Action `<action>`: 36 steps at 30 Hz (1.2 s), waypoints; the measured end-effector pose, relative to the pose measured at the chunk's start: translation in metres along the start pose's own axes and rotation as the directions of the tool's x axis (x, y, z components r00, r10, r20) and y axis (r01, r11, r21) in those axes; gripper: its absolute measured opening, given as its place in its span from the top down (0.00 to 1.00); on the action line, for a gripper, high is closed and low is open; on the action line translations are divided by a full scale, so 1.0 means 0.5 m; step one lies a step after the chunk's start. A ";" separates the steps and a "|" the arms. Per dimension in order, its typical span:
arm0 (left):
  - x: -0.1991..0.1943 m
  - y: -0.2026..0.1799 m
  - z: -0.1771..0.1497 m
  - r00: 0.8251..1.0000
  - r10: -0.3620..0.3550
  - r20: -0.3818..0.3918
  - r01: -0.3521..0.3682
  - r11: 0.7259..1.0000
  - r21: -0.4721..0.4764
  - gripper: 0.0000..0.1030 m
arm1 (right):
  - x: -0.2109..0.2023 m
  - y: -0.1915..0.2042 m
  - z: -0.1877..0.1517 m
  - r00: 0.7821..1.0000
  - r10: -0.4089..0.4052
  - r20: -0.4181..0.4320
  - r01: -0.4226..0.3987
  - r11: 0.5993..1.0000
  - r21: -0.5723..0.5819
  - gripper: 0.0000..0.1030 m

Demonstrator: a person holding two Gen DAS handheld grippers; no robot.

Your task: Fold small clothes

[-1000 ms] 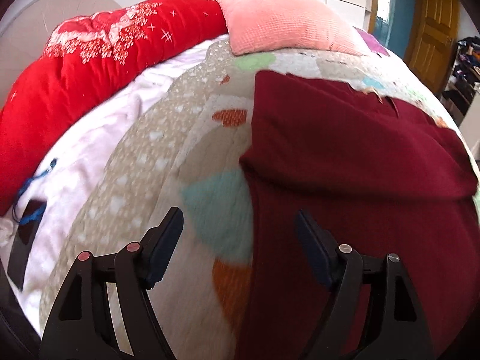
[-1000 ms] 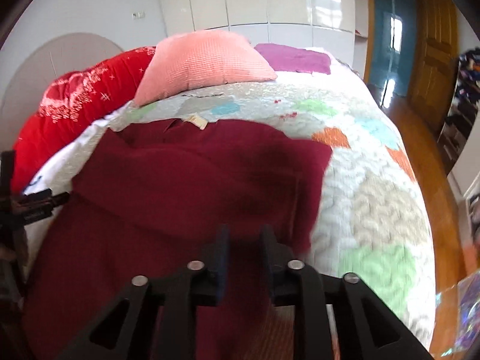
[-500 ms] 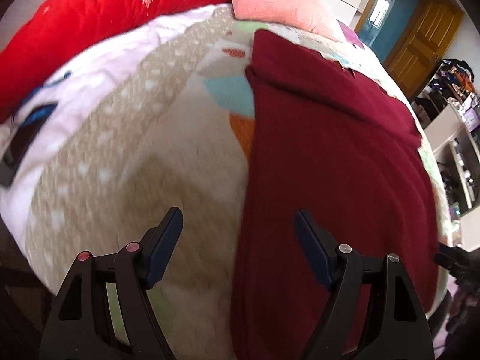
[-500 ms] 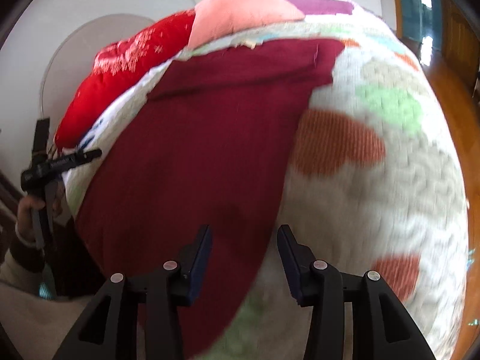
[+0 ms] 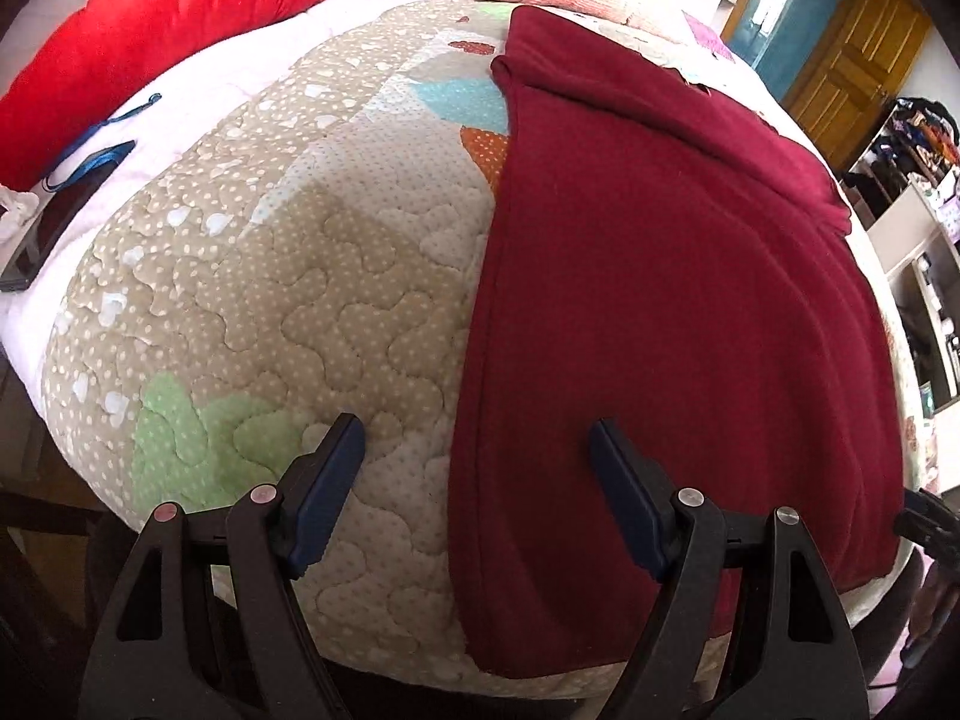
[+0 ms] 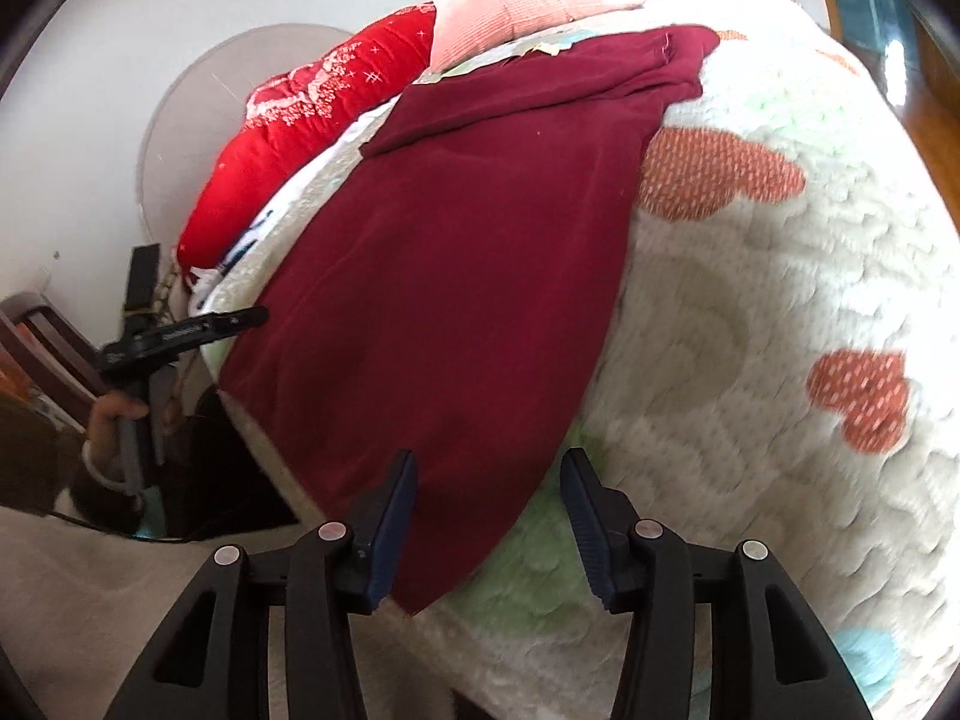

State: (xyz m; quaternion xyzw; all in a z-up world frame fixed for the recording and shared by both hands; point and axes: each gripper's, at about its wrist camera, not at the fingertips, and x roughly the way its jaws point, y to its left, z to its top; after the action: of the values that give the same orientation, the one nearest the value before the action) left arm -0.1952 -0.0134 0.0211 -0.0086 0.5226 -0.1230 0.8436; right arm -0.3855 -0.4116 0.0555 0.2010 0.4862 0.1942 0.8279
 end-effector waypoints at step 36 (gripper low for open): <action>0.018 -0.049 -0.006 0.999 -0.039 -0.029 0.042 0.993 0.106 0.56 | 0.033 0.011 0.018 0.956 0.293 0.025 -0.294 0.956 0.020 0.67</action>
State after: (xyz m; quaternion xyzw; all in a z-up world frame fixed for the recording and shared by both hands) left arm -0.1989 -0.0389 0.0152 0.0276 0.5262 -0.1679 0.8331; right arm -0.3707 -0.3999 0.0505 0.2826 0.4442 0.3071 0.7928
